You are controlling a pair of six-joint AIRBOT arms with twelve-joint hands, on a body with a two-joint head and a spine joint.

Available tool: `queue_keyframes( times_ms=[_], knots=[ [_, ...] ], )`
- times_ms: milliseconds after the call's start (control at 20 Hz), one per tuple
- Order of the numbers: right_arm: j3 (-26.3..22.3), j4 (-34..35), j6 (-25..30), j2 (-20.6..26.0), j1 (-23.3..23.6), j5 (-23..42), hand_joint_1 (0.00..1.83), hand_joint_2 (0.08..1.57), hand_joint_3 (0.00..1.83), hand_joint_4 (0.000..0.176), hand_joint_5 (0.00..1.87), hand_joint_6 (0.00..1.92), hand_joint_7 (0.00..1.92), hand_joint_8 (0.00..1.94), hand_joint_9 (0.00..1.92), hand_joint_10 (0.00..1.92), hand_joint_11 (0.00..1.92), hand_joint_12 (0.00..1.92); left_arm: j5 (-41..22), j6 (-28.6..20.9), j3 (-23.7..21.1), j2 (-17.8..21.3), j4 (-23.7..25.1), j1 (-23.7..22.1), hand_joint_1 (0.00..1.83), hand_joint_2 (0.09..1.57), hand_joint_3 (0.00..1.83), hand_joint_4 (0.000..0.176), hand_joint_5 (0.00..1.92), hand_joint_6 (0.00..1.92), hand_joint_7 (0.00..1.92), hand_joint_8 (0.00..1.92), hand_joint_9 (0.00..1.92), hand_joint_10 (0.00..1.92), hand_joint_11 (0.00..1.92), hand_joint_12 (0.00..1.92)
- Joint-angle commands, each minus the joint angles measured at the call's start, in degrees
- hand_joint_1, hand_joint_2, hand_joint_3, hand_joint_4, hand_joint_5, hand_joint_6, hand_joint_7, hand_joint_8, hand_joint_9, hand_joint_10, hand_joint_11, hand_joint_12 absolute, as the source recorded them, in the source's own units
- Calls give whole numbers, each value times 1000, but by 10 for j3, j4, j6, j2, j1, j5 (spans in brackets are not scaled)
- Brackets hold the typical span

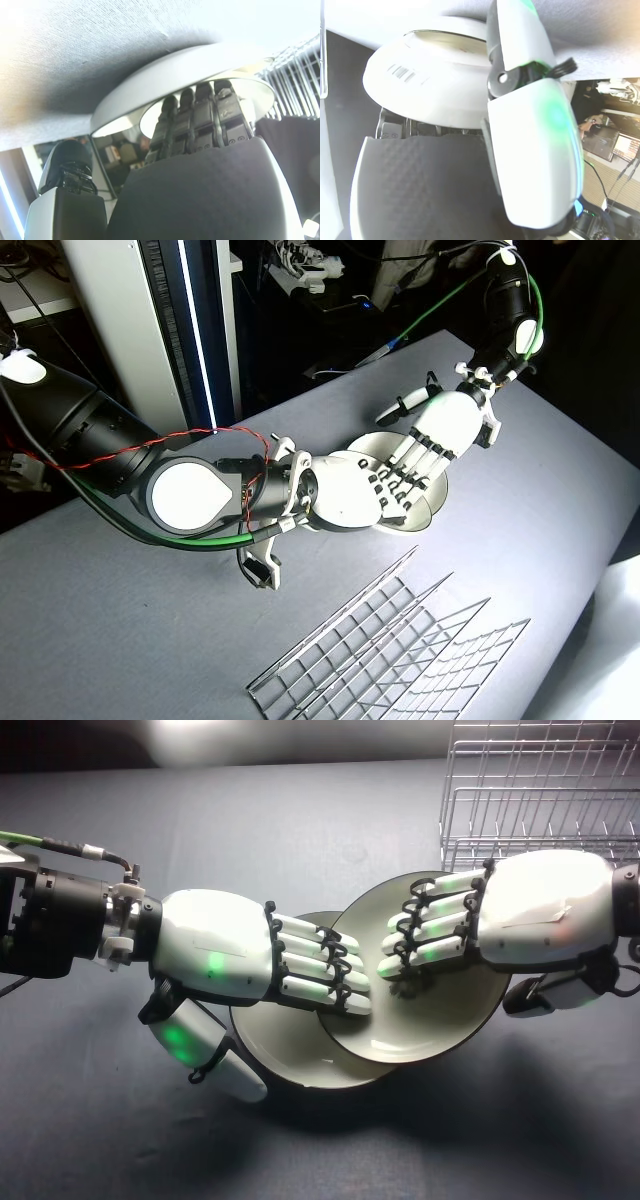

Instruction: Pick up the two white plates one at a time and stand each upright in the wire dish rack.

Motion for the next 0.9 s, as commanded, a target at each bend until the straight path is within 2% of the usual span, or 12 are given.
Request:
queue_keyframes(
  times_ms=[0, 300, 450, 500, 650, 700, 750, 800, 850],
  knots=[
    [2, 27, 0, 1, 3, 36, 1231, 1094, 11, 0, 231, 5, 181, 3, 180, 18, 0, 679, -14, -4, 2, -2, -30, -2, 0, 1150, 0, 0, 0, 0, 0, 0, 0, 0, 0, 0],
    [10, 27, 0, -1, 3, 35, 1237, 1092, 2, 0, 305, 13, 272, 12, 257, 26, 0, 853, -15, -4, 4, 0, -32, -2, 0, 1153, 0, 0, 0, 0, 0, 0, 0, 0, 0, 0],
    [14, 28, 0, -4, 4, 34, 1254, 1093, 0, 0, 448, 25, 463, 20, 411, 46, 0, 1039, -15, -4, 4, 0, -33, -2, 0, 1152, 0, 0, 0, 0, 0, 0, 0, 0, 0, 0],
    [15, 28, 0, -4, 4, 34, 1292, 1073, 0, 0, 548, 29, 578, 23, 526, 60, 14, 1179, -15, -4, 4, 0, -34, -1, 0, 1155, 0, 0, 0, 0, 0, 0, 0, 0, 0, 0],
    [15, 28, -1, -6, 4, 31, 1335, 1069, 0, 0, 820, 39, 866, 31, 808, 97, 322, 1186, -15, -4, 4, 0, -35, -1, 0, 1154, 0, 0, 0, 0, 0, 0, 0, 0, 0, 0],
    [15, 28, -1, -7, 4, 30, 1248, 1111, 5, 0, 861, 938, 1020, 674, 955, 108, 480, 1163, -15, -4, 4, 0, -35, -1, 0, 1147, 0, 0, 0, 0, 0, 0, 0, 0, 0, 0],
    [16, 28, -1, -8, 5, 30, 1214, 1151, 7, 0, 808, 1213, 980, 927, 1004, 114, 551, 1178, -16, -4, 5, 0, -35, -1, 0, 1151, 0, 0, 0, 0, 0, 0, 0, 0, 0, 0],
    [17, 28, -1, -8, 6, 29, 1333, 1138, 11, 0, 852, 1203, 966, 921, 873, 1019, 603, 1185, -16, -4, 5, 0, -35, -1, 0, 1149, 0, 0, 0, 0, 0, 0, 0, 0, 0, 0],
    [18, 28, -1, -9, 6, 28, 1359, 1130, 0, 0, 905, 1154, 979, 879, 865, 1173, 668, 1203, -16, -4, 6, 0, -36, -1, 0, 1145, 0, 0, 0, 0, 0, 0, 0, 0, 0, 0]
  ],
)
